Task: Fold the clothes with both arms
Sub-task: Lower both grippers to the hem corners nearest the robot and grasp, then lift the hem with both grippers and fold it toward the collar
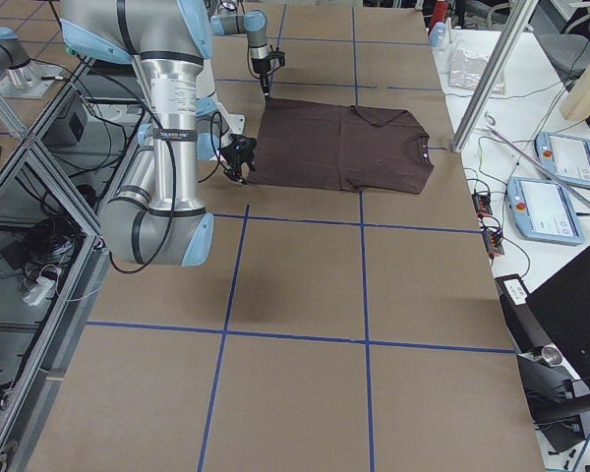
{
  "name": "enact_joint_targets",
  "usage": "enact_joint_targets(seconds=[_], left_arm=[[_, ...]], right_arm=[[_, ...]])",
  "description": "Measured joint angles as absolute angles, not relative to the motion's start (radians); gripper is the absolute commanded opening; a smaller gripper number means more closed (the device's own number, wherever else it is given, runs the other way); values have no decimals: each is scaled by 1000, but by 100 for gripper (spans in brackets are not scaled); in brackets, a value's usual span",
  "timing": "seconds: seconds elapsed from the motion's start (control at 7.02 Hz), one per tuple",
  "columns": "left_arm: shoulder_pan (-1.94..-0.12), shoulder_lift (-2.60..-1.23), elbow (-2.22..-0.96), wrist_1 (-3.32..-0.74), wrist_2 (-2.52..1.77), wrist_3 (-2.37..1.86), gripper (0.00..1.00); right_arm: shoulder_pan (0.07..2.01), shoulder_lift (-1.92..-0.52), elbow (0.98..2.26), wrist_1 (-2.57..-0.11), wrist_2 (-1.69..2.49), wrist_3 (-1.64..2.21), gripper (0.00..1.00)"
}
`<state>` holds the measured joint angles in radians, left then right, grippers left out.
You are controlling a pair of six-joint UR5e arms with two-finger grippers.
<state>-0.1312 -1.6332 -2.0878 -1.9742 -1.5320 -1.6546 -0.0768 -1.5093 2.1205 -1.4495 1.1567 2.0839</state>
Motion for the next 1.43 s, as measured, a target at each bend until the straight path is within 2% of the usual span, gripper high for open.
enact_joint_targets(seconds=[0.14, 0.29, 1.14, 1.28, 1.43], left_arm=[[-132, -1632, -2091, -1974, -1531, -1655, 0], [-132, -1631, -2092, -1974, -1531, -1656, 0], [-132, -1631, -2107, -1972, -1530, -1659, 0], [-133, -1631, -2161, -1932, -1541, -1656, 0], [-134, -1636, -2267, -1828, -1575, -1655, 0]], right_arm=[[-80, -1505, 2112, -1450, 1151, 2085, 32], [-80, -1500, 2108, -1450, 1147, 2094, 0], [-74, -1482, 2122, -1454, 1122, 2150, 0], [-66, -1486, 2176, -1491, 1126, 2146, 0], [-65, -1488, 2280, -1586, 1144, 2143, 0]])
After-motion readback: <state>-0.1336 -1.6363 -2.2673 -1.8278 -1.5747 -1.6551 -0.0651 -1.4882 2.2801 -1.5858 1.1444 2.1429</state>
